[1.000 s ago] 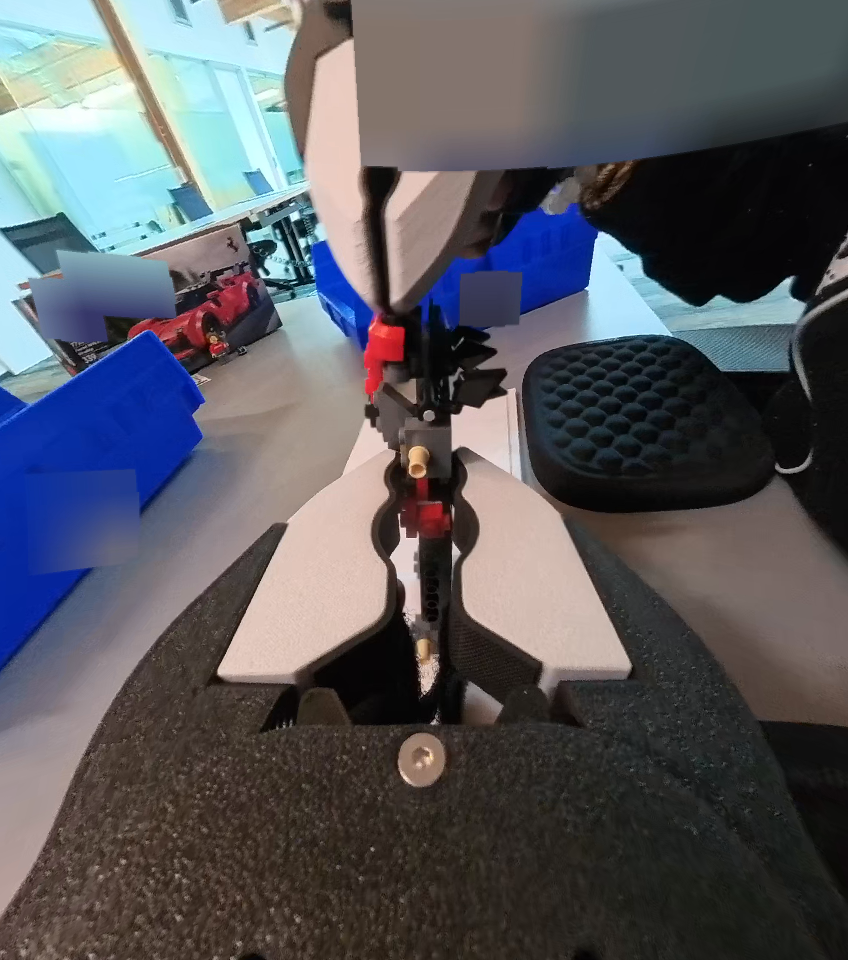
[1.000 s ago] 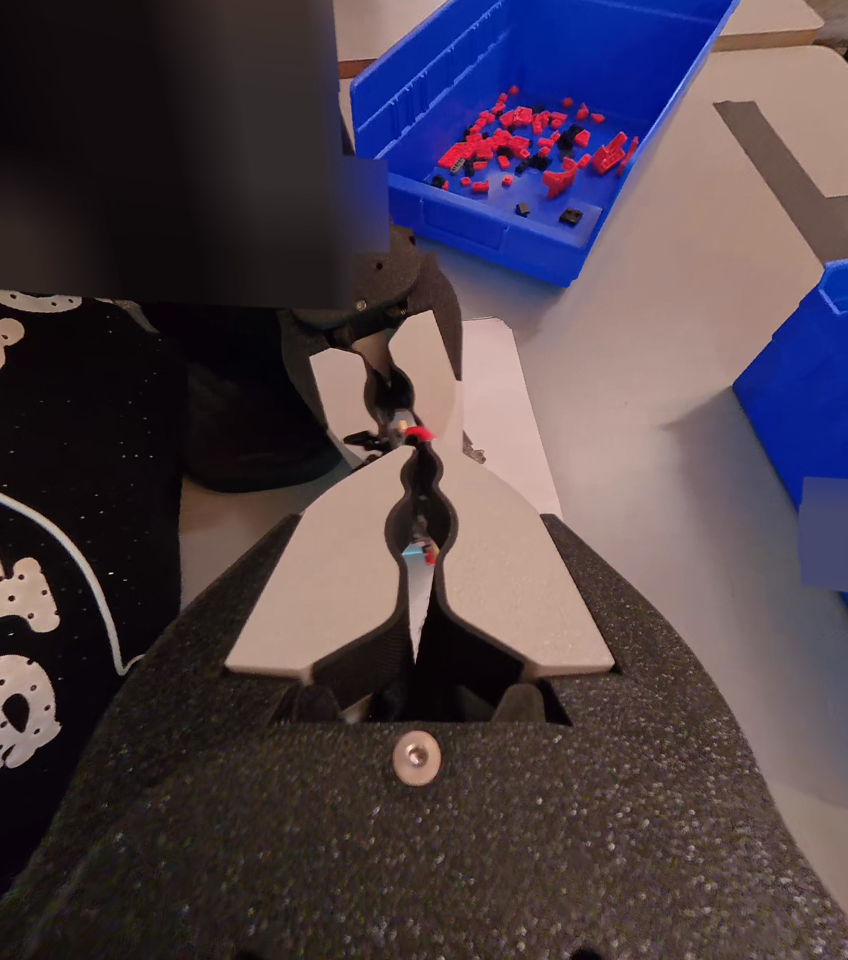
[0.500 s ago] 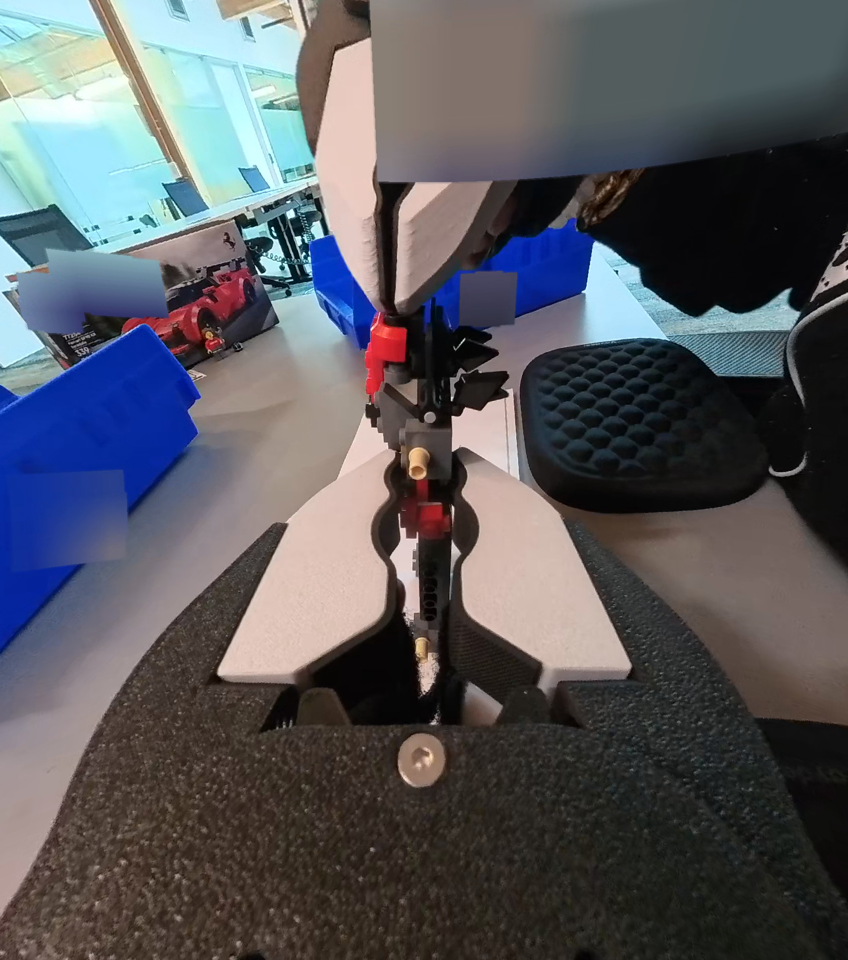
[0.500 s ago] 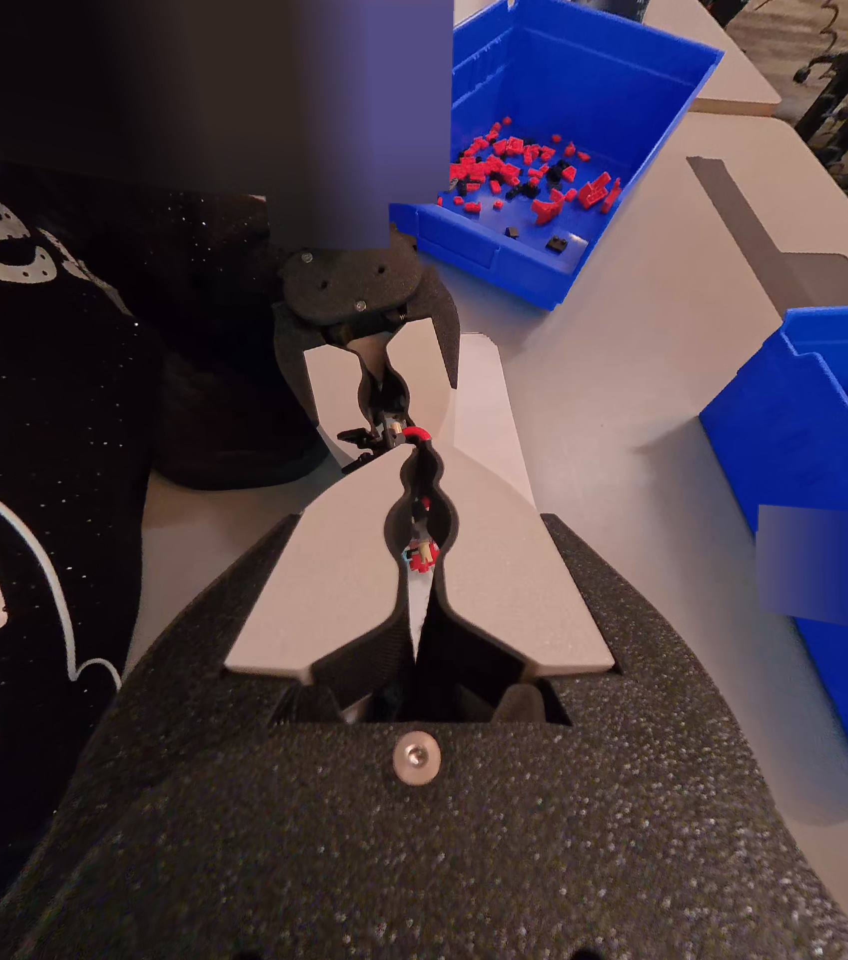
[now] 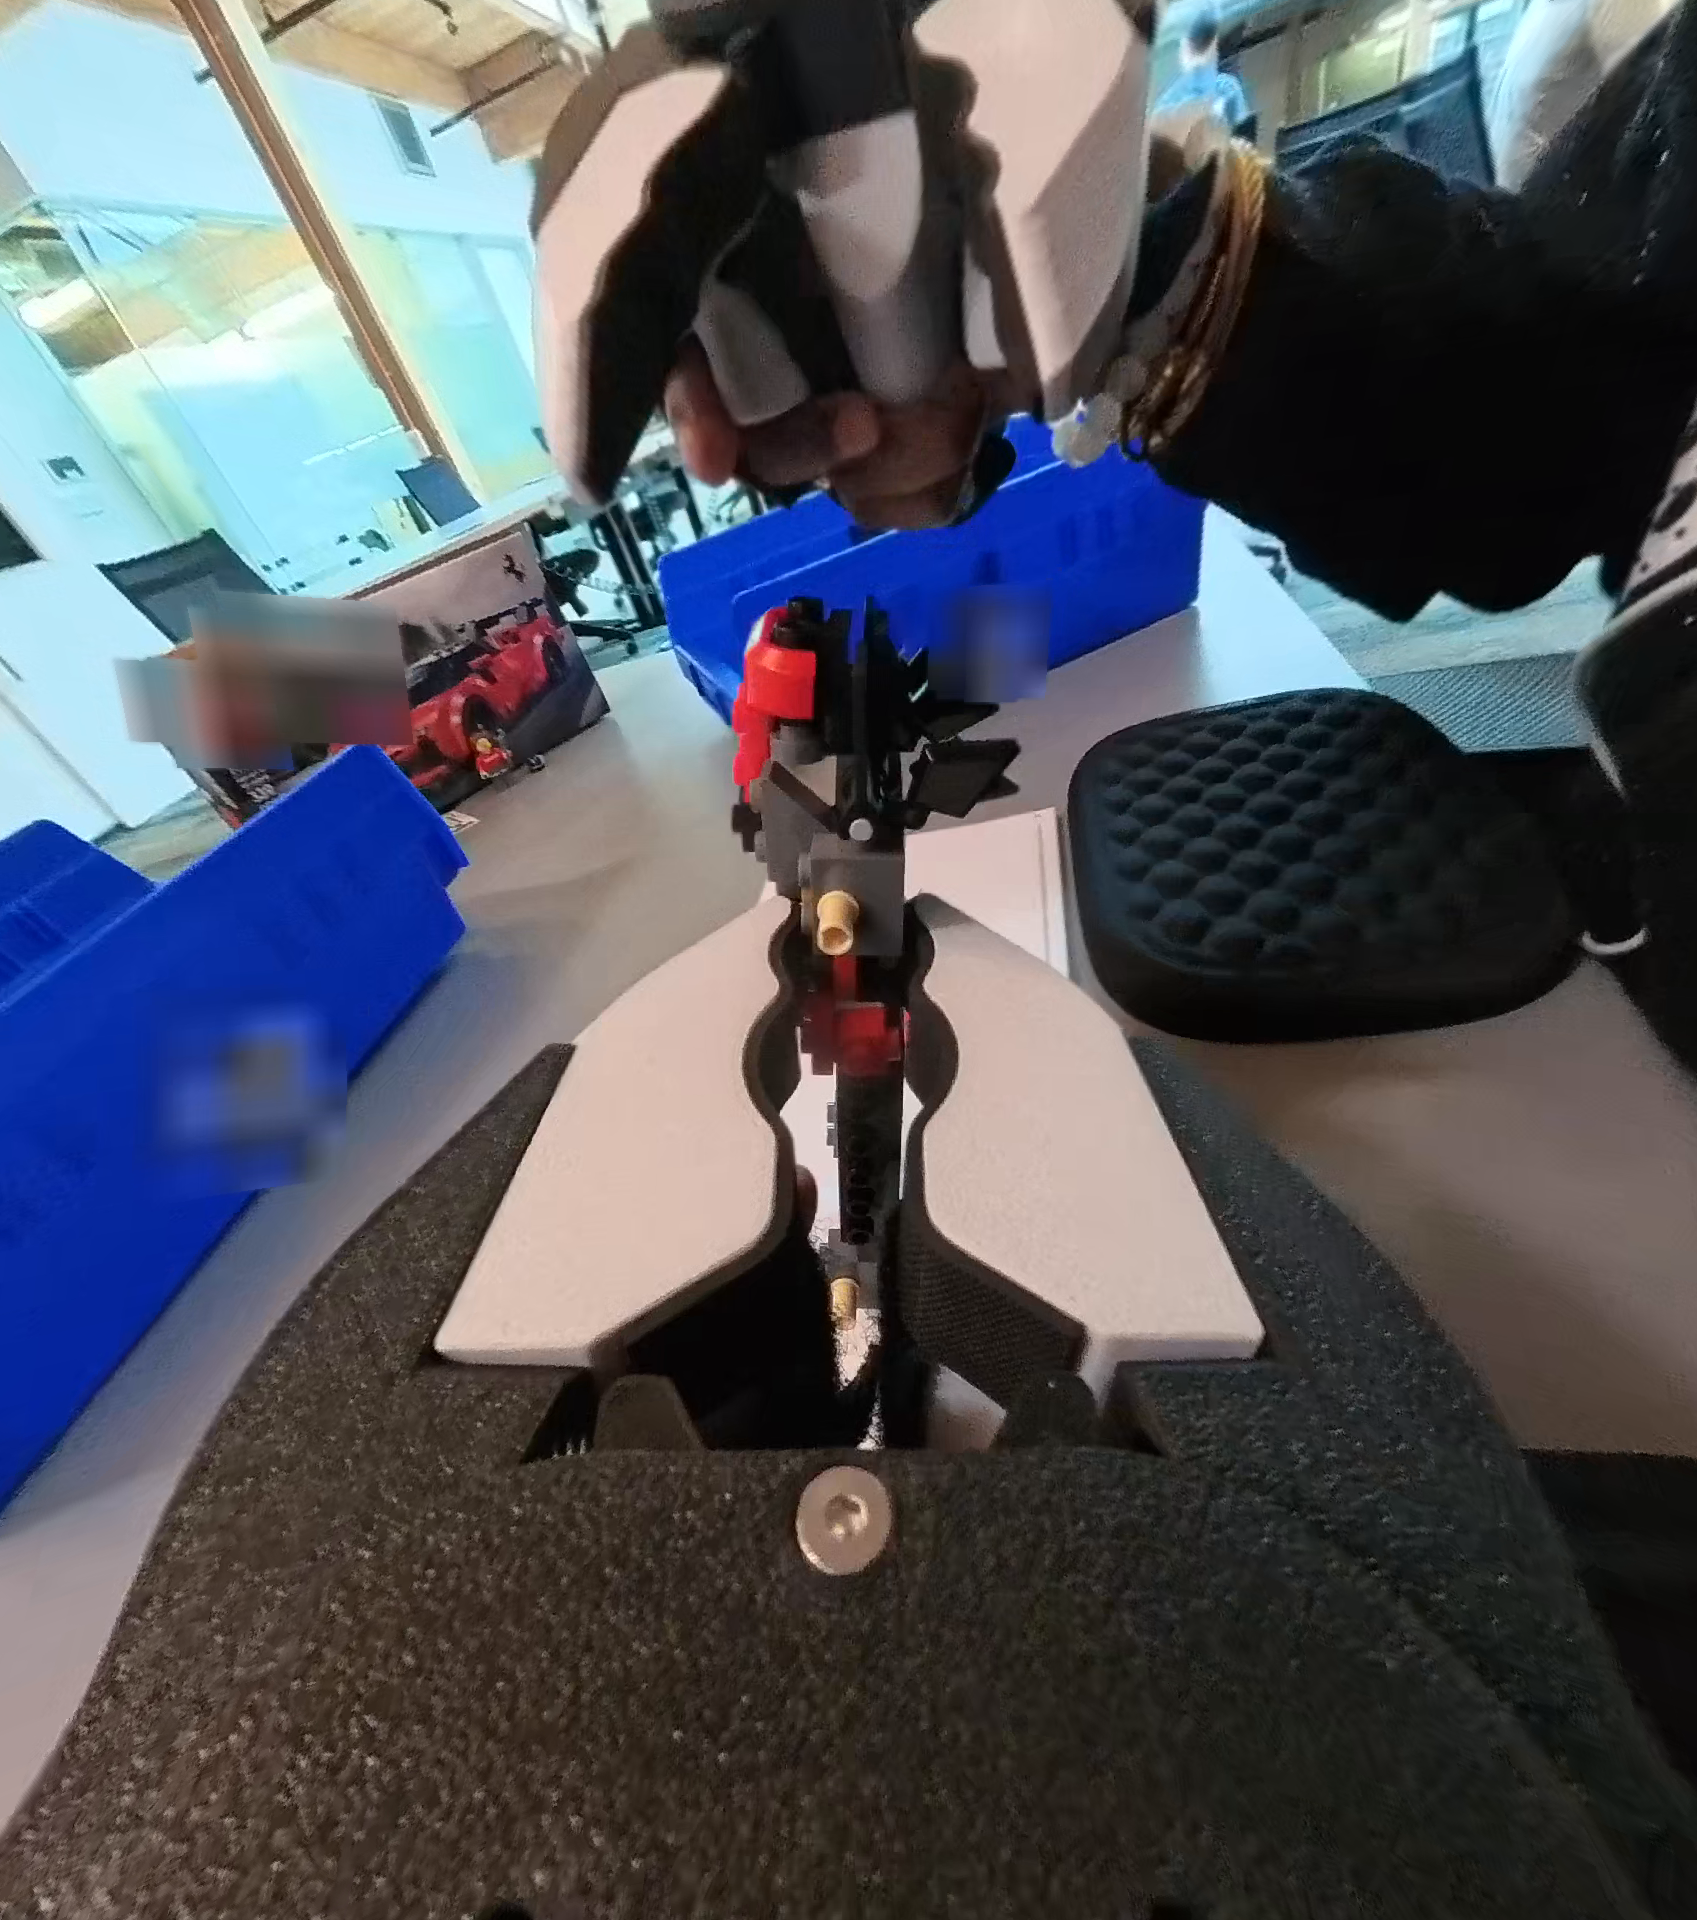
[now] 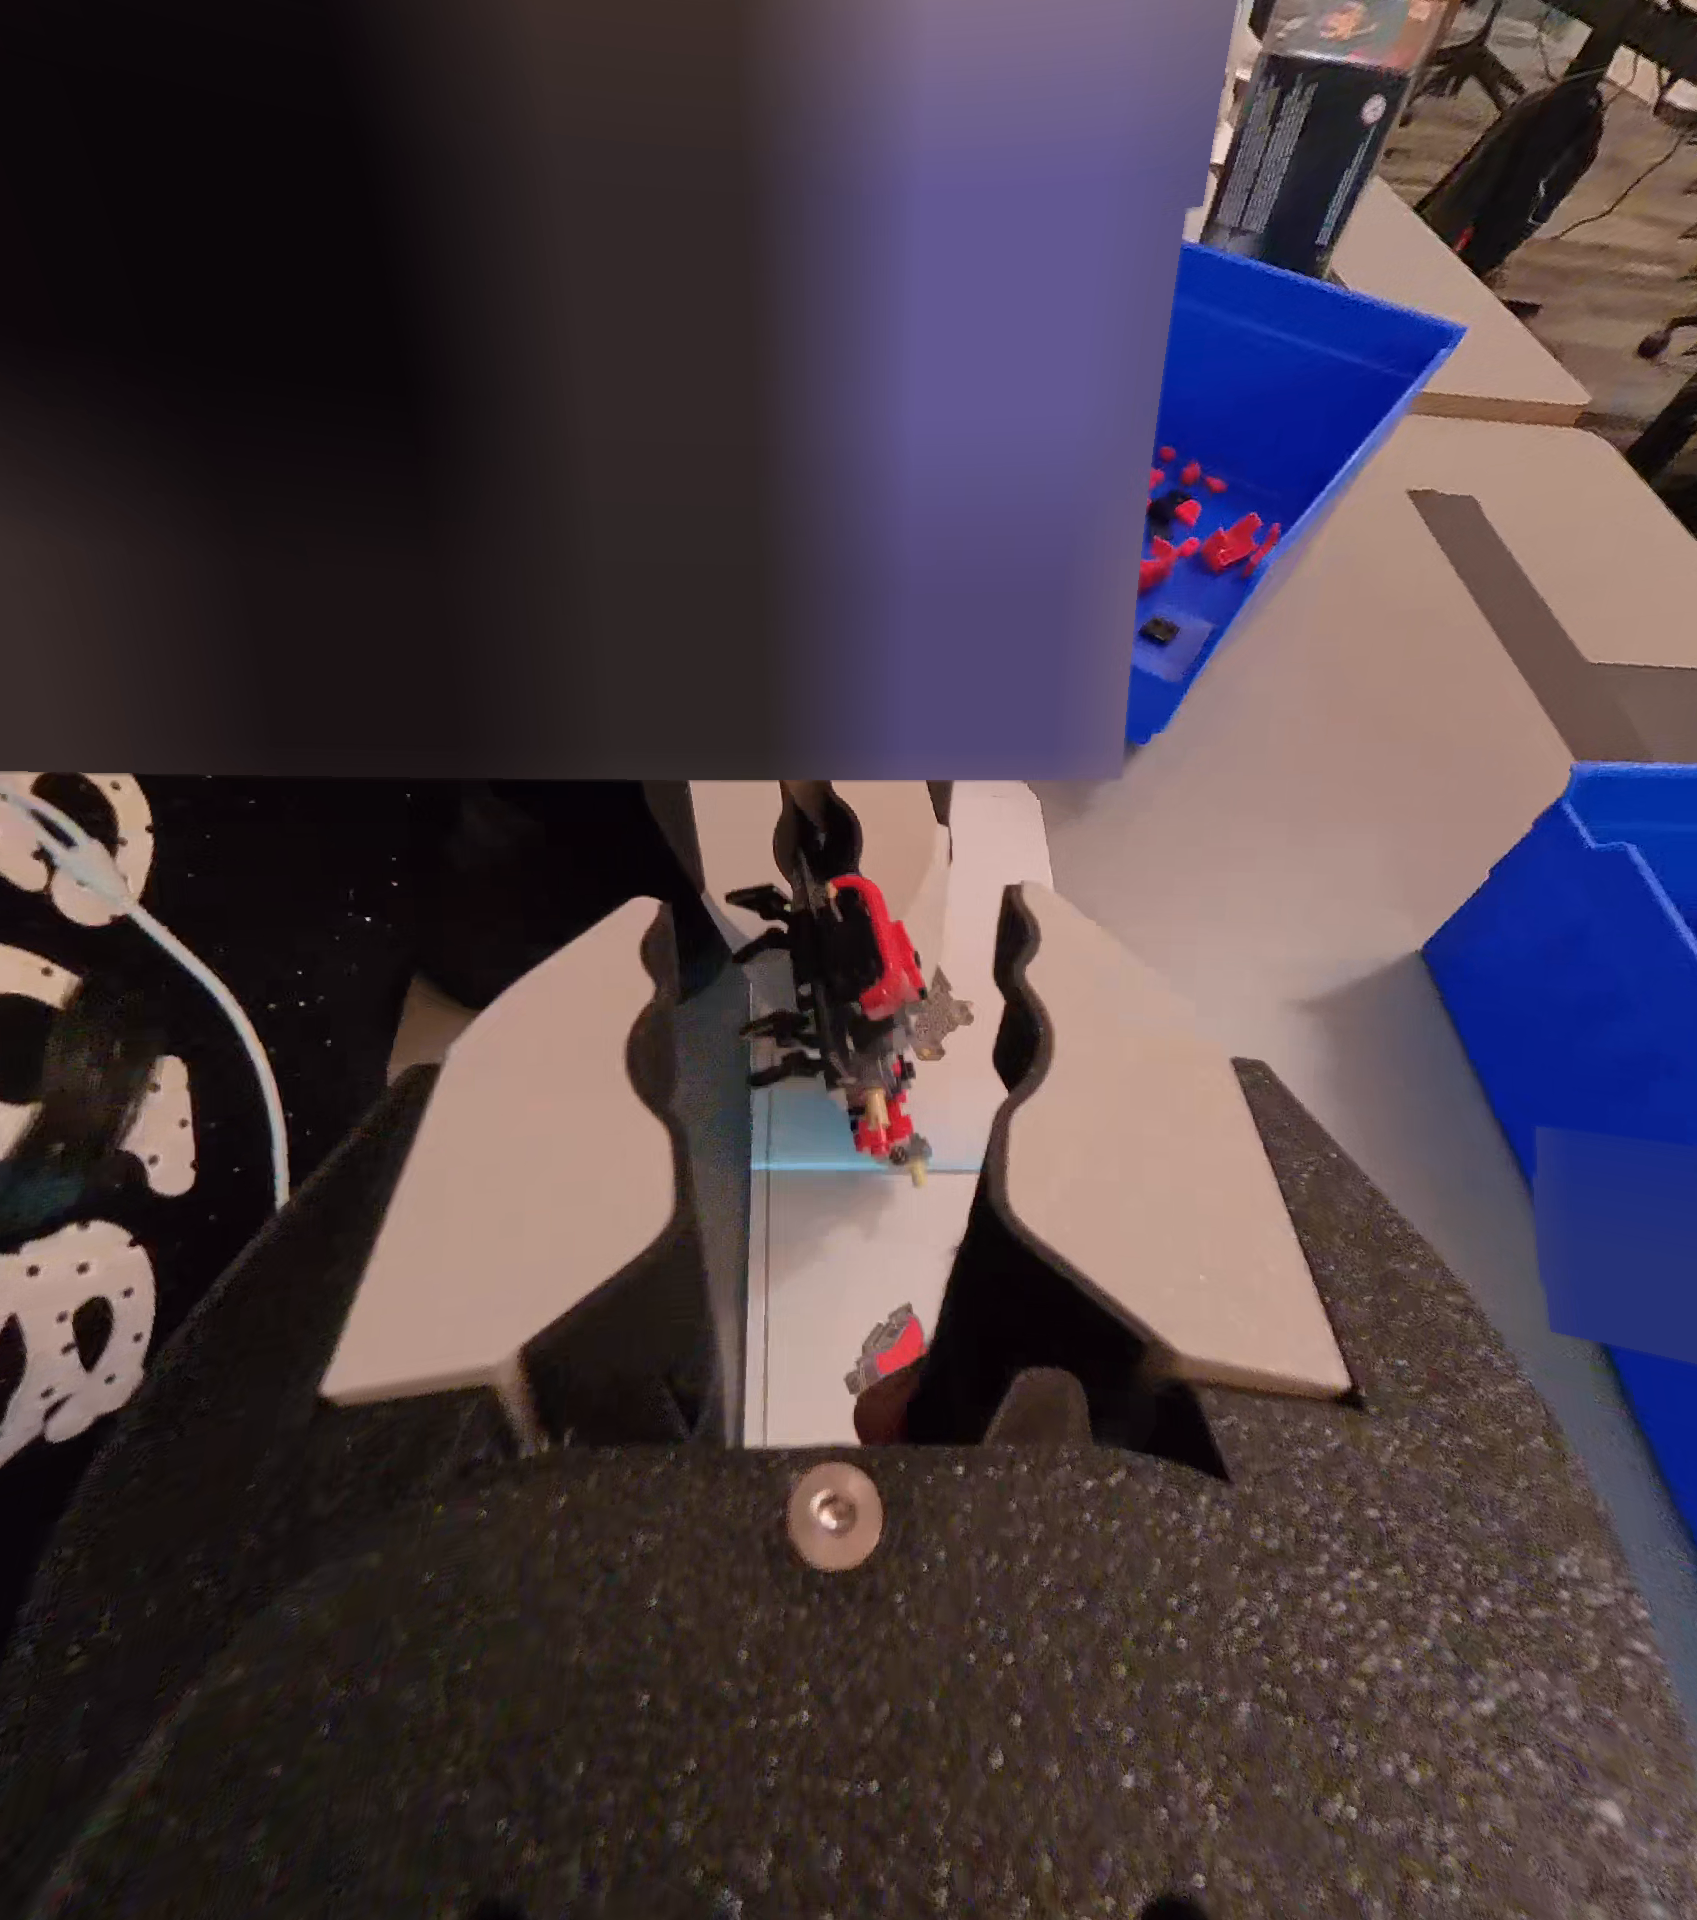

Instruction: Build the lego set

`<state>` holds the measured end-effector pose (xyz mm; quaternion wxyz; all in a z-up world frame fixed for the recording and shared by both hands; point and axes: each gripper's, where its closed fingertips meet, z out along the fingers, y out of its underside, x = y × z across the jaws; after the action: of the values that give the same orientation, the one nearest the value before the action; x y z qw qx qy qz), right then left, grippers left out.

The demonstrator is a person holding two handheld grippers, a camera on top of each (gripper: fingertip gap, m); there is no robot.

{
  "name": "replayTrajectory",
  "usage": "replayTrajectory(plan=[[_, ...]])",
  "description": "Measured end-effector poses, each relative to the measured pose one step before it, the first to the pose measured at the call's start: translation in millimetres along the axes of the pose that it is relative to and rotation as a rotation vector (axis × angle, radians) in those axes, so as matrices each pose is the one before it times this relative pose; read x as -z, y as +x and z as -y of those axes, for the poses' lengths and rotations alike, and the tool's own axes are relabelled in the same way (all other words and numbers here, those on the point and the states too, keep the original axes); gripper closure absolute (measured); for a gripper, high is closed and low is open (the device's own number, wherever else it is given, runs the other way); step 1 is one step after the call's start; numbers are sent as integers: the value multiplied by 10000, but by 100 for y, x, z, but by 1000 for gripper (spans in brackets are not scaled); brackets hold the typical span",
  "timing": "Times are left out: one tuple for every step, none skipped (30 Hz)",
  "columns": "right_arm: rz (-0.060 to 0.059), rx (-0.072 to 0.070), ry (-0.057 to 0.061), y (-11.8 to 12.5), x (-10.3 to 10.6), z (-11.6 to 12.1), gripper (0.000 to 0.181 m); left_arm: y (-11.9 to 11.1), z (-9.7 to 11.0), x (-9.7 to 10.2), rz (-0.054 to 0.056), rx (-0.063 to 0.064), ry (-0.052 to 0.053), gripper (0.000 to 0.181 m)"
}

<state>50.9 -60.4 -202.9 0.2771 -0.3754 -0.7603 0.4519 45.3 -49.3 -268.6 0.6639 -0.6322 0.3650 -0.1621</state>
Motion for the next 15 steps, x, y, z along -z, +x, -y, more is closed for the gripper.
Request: replayTrajectory(plan=[[-81, 130, -44, 135, 33, -319, 120, -56, 84, 124, 68, -159, 30, 166], [-32, 253, -138, -66, -208, -530, 119, 18, 179, 73, 18, -102, 76, 166], [60, 241, -124, -273, -373, -517, 119, 40, 114, 18, 15, -148, 24, 166], [45, 183, -102, -245, -449, -421, 120, 21, -11, -23, 40, -226, -58, 166], [78, 173, -62, -283, -420, -303, 121, 21, -41, -13, 48, -219, -71, 166], [63, 132, -73, -195, -316, -256, 121, 33, 31, 15, 35, -168, -20, 166], [47, 78, -44, -68, -186, -131, 121, 9, 57, 40, 38, -106, 12, 166], [14, 97, 97, -15, -54, 96, 125, -59, 54, 56, 56, -32, 16, 166], [-64, 128, 152, 53, 16, 214, 129, -122, 30, 49, 58, 13, 11, 166], [-82, 158, 20, 64, 20, 68, 133, -120, -11, 49, 40, 25, -4, 165], [-158, 197, -114, 133, -34, -95, 134, -75, -60, 38, 12, 24, -29, 165], [-175, 234, -155, 136, -66, -151, 135, -19, -85, 18, -17, 14, -49, 166], [-82, 222, -106, -19, -104, -82, 136, 9, -28, -2, -11, 10, -18, 166], [-58, 150, -57, -37, -95, 1, 137, -8, 44, 10, 7, 4, 19, 166], [-42, 93, -85, -18, -95, -49, 138, -1, 57, 20, 5, -11, 16, 166]])
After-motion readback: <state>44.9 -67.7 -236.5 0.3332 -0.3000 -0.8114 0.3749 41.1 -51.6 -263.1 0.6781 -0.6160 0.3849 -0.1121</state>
